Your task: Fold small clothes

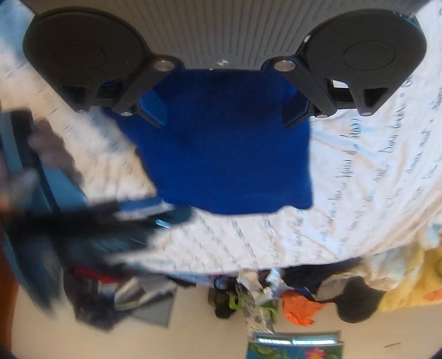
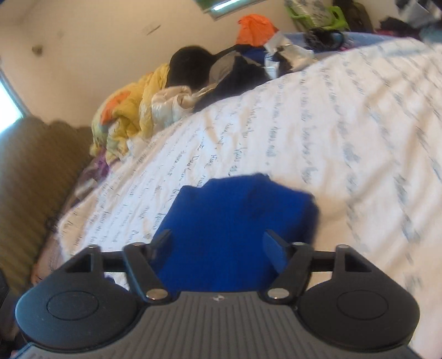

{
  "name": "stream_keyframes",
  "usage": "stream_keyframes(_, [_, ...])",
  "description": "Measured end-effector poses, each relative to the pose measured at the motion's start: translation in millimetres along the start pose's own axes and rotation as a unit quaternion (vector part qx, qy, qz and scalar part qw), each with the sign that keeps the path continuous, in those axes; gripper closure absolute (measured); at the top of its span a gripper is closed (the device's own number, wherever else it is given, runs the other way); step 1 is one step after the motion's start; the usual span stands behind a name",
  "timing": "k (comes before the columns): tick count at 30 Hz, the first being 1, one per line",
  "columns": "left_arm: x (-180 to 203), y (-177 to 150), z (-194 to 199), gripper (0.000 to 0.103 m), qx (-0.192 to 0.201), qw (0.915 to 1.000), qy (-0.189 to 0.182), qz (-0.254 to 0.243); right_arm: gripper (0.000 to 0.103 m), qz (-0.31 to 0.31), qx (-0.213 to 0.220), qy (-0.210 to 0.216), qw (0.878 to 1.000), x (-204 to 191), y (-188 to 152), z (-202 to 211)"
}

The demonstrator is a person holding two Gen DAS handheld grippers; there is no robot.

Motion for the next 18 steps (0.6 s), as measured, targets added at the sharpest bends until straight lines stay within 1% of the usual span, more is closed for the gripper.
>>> stream_keyframes(1, [3, -6, -20, 0.015, -0.026, 0.9994, 0.018, -0.016, 0.030, 0.029, -0.006, -0.029, 0.999, -8, 5, -19])
stream_keyframes(2, [4, -14, -33, 0.010, -0.045, 0.9982, 0.028, -0.029, 0.031, 0.075, -0.024, -0.080, 0.994, -14, 5, -44])
stream_keyframes(3, [4, -21, -35, 0.004, -0.032, 0.9981, 0.030, -0.043, 0.028, 0.115, -0.052, -0.123, 0.984, -14, -3, -66])
stream_keyframes(4, [3, -26, -34, 0.003, -0.027, 0.9982, 0.027, -0.045, 0.025, 0.156, -0.017, -0.118, 0.981, -12, -12, -72])
stream_keyframes(5, [0, -28, -32, 0.003, -0.028, 0.9985, 0.024, -0.041, 0.023, 0.167, -0.007, -0.101, 0.981, -2, -17, -73])
stream_keyframes(7, [-4, -27, -30, 0.003, -0.031, 0.9990, 0.019, -0.028, 0.023, 0.130, -0.022, -0.081, 0.988, 13, -9, -73])
stream_keyframes(8, [-5, -28, -30, 0.002, -0.031, 0.9990, 0.019, -0.027, 0.023, 0.123, -0.033, -0.086, 0.988, 13, -4, -73])
stream_keyframes(9, [-5, -29, -29, 0.001, -0.031, 0.9989, 0.019, -0.029, 0.025, 0.120, -0.042, -0.101, 0.987, 10, 0, -73])
stream_keyframes(10, [-5, -29, -29, 0.001, -0.029, 0.9990, 0.019, -0.029, 0.027, 0.114, -0.041, -0.121, 0.985, 3, 5, -70])
stream_keyframes(11, [-5, -30, -27, 0.000, -0.028, 0.9990, 0.020, -0.029, 0.025, 0.111, -0.024, -0.120, 0.986, -8, 3, -54])
stream_keyframes(13, [-5, -30, -26, 0.000, -0.028, 0.9990, 0.020, -0.030, 0.026, 0.125, 0.007, -0.070, 0.990, -28, -3, -37])
stream_keyframes(14, [-6, -30, -26, 0.000, -0.028, 0.9990, 0.019, -0.030, 0.026, 0.133, 0.005, -0.061, 0.989, -34, -7, -38])
stream_keyframes(16, [-6, -30, -26, 0.000, -0.028, 0.9989, 0.018, -0.032, 0.026, 0.155, -0.041, -0.078, 0.984, -37, -16, -62])
stream_keyframes(17, [-6, -30, -25, 0.000, -0.028, 0.9989, 0.018, -0.033, 0.026, 0.184, -0.011, -0.077, 0.980, -34, -25, -66])
stream_keyframes(18, [-7, -30, -26, 0.000, -0.028, 0.9989, 0.017, -0.034, 0.025, 0.202, 0.008, -0.076, 0.977, -29, -30, -69])
Point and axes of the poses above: each gripper's, at about its wrist camera, not at the fingertips, and z roughly against the way its jaws point, x to its right, y to its top, the point moved 2 cm from there along -z, roughly the way its jaws point, and after that the axes turned 11 degrees about -y, right-handed, at the moved point
